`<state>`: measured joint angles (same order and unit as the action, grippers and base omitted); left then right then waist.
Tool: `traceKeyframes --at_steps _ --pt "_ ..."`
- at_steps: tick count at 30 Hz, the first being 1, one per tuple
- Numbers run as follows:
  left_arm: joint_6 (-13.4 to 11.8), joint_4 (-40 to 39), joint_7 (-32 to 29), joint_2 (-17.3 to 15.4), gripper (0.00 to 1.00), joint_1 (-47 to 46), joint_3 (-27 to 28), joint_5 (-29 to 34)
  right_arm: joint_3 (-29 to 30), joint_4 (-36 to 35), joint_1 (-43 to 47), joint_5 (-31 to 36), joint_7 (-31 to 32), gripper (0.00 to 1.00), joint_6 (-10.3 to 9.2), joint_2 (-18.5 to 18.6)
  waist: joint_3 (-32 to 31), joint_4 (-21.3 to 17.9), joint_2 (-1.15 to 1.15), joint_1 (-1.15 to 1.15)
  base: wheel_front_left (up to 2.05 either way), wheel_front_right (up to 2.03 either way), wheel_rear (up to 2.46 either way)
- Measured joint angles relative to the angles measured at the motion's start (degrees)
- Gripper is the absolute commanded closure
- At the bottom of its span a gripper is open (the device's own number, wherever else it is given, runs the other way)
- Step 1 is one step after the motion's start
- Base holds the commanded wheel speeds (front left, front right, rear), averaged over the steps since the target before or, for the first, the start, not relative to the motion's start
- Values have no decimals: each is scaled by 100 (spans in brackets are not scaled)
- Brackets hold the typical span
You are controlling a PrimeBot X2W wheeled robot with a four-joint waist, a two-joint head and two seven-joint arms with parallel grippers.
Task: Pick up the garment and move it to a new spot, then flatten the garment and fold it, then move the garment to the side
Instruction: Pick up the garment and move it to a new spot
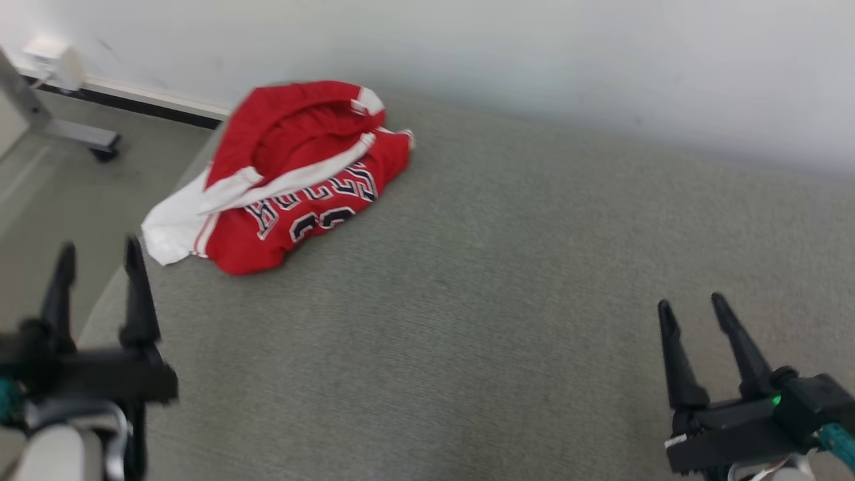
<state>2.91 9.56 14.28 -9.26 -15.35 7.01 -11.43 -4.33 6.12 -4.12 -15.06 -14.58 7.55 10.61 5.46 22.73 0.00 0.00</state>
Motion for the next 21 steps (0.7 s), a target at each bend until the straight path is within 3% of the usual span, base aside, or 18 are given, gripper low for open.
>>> traceKeyframes --at_steps 5,12,21 --pt "-38 194 -125 -272 0 -1049 260 -259 86 -167 -278 -7 29 0 0 164 355 -363 0 0 0 0 0" --pt "12 601 -480 -891 0 -2401 411 -330 327 -407 -513 -9 12 0 0 281 999 -915 0 1 0 0 0" --pt "37 1727 -918 -1618 0 -3430 580 -456 479 -626 -735 -1 -16 0 0 318 1803 -1622 1 2 0 0 0"
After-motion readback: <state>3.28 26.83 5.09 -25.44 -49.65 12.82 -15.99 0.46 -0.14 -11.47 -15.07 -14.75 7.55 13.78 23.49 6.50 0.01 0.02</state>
